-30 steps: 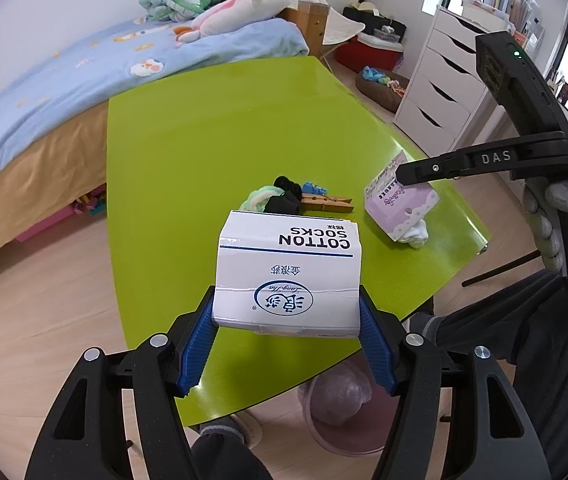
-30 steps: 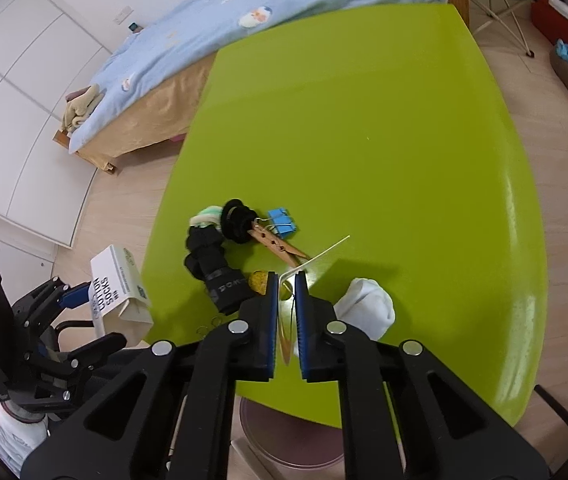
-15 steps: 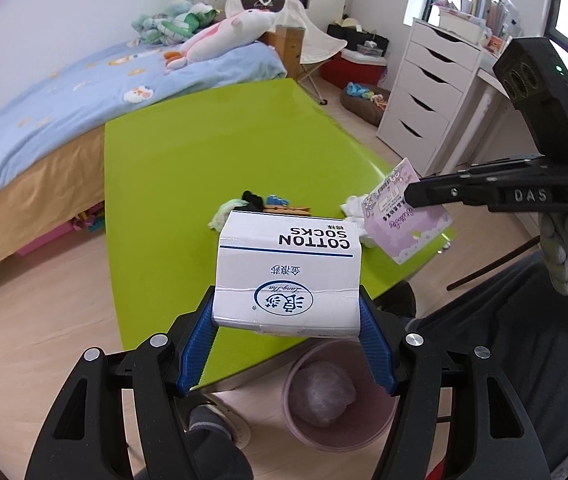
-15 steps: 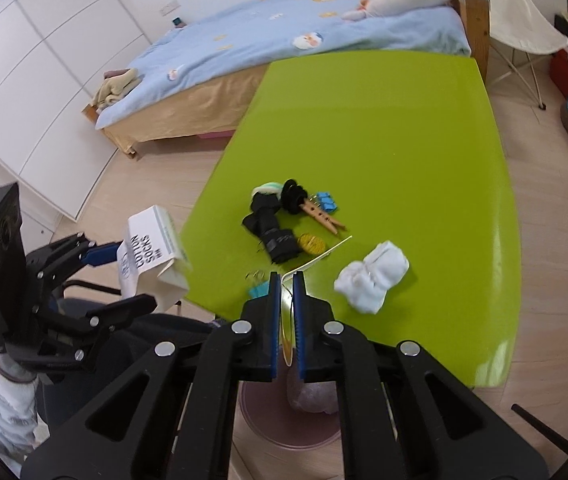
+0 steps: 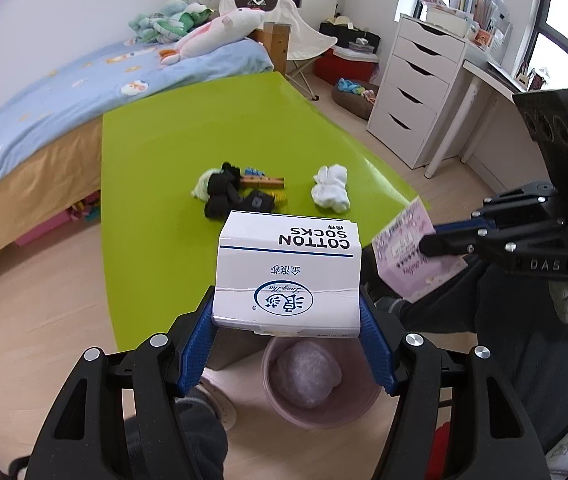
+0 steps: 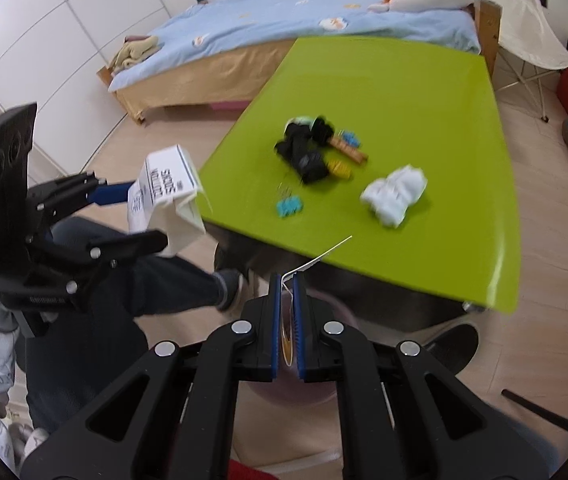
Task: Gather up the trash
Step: 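Carry the pink card over the wastebasket and open the right gripper, then lower the box over the wastebasket and open the left gripper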
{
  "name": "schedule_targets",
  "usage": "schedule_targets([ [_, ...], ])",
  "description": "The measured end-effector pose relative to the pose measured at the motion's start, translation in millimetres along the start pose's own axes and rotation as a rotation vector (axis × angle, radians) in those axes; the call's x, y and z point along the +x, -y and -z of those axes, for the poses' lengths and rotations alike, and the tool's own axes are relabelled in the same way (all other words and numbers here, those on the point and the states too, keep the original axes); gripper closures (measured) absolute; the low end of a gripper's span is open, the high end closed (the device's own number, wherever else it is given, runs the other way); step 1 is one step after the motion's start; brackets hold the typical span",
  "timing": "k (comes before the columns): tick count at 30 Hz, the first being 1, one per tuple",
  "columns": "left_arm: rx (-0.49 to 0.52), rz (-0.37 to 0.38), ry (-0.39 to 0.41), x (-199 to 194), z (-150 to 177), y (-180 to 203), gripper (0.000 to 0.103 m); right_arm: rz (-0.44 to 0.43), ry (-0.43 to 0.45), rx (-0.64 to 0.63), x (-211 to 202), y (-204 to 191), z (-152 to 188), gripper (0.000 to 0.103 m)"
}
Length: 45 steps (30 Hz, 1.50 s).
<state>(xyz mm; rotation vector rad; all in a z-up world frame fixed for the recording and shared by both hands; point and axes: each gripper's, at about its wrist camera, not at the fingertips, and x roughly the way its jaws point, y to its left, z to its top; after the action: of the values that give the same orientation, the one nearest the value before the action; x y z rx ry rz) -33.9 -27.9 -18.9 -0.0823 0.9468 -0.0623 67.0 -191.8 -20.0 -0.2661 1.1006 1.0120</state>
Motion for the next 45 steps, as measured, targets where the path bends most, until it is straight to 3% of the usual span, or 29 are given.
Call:
schedule_targets([
  [8,-0.008,0.011,-0.005,-5,10,2,0.04,-0.053,-0.042,-0.014,12,-9,12,0.097],
  [11,-0.004,0.017,-0.001,-7,9,3,0.04,-0.067,-0.045,-0.017,13,-10,11,0.091],
  [13,-0.001,0.021,-0.001,-7,10,5,0.04,-0.065,-0.043,-0.014,12,-9,11,0.069],
  [14,0.002,0.025,-0.002,-7,9,6,0.04,-0.06,-0.036,-0.012,11,-9,12,0.044],
  [15,0.004,0.026,-0.002,-7,10,6,0.04,-0.056,-0.03,-0.011,9,-8,12,0.032],
  [19,0.012,0.034,-0.007,-6,10,9,0.04,-0.036,-0.003,0.009,1,-3,12,0.012],
  [26,0.038,0.053,-0.022,-3,12,22,0.04,0.037,0.061,0.028,-23,7,12,0.006],
  [35,0.088,0.085,-0.05,1,12,41,0.039,0.054,0.099,0.055,-40,19,15,0.005],
  [37,0.092,0.099,-0.058,3,13,43,0.031,0.054,0.104,0.058,-42,20,15,0.005],
  [38,0.09,0.103,-0.054,4,13,44,0.019,0.054,0.104,0.058,-42,20,15,0.005],
  [39,0.088,0.105,-0.052,4,14,44,0.014,0.054,0.104,0.058,-43,20,15,0.004],
  [45,0.046,0.097,-0.045,6,14,38,0.008,0.06,0.1,0.06,-41,19,18,0.003],
])
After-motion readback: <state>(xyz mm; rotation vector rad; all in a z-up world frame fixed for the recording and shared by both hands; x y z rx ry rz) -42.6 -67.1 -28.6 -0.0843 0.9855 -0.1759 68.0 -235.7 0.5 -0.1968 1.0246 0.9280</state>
